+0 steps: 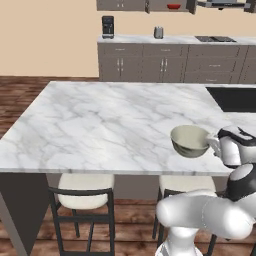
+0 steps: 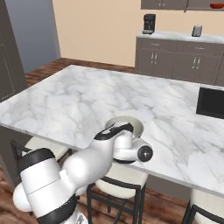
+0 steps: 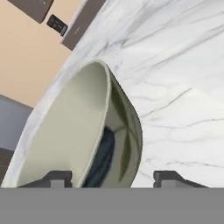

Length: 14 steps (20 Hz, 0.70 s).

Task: Pick up the bowls from the cabinet and place each bowl in front of a stool on the dining counter.

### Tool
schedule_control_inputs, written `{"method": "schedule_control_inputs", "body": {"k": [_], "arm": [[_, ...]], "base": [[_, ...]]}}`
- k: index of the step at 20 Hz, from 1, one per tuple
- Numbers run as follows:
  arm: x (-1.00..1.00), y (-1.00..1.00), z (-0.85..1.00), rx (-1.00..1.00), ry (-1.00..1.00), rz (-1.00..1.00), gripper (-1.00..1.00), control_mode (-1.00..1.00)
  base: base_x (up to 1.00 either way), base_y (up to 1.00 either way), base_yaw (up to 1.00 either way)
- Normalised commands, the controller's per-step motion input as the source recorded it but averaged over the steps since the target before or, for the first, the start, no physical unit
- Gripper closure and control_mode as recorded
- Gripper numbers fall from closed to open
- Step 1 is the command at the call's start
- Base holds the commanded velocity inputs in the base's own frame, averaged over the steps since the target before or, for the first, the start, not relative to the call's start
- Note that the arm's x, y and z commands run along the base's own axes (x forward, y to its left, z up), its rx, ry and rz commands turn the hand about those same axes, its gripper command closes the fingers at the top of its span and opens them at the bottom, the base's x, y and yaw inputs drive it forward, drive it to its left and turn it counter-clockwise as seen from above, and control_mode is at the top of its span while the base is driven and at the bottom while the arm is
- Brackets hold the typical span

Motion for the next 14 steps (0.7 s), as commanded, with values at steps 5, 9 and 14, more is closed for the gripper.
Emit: {"method": "schedule_control_inputs", "body": {"k": [5, 9, 14], "arm": [[-0.20, -0.23, 0.96, -0.02, -0.07, 0.16, -1.00, -1.00], [-0.22, -0.20, 1.00, -0.11, -0.07, 0.21, -1.00, -1.00], [-0.66, -0.03, 1.00, -0.17, 0.05, 0.21, -1.00, -1.00]], "base": [[0.00, 0.00, 0.00], [0.00, 0.00, 0.00], [0.00, 0.00, 0.00]]}}
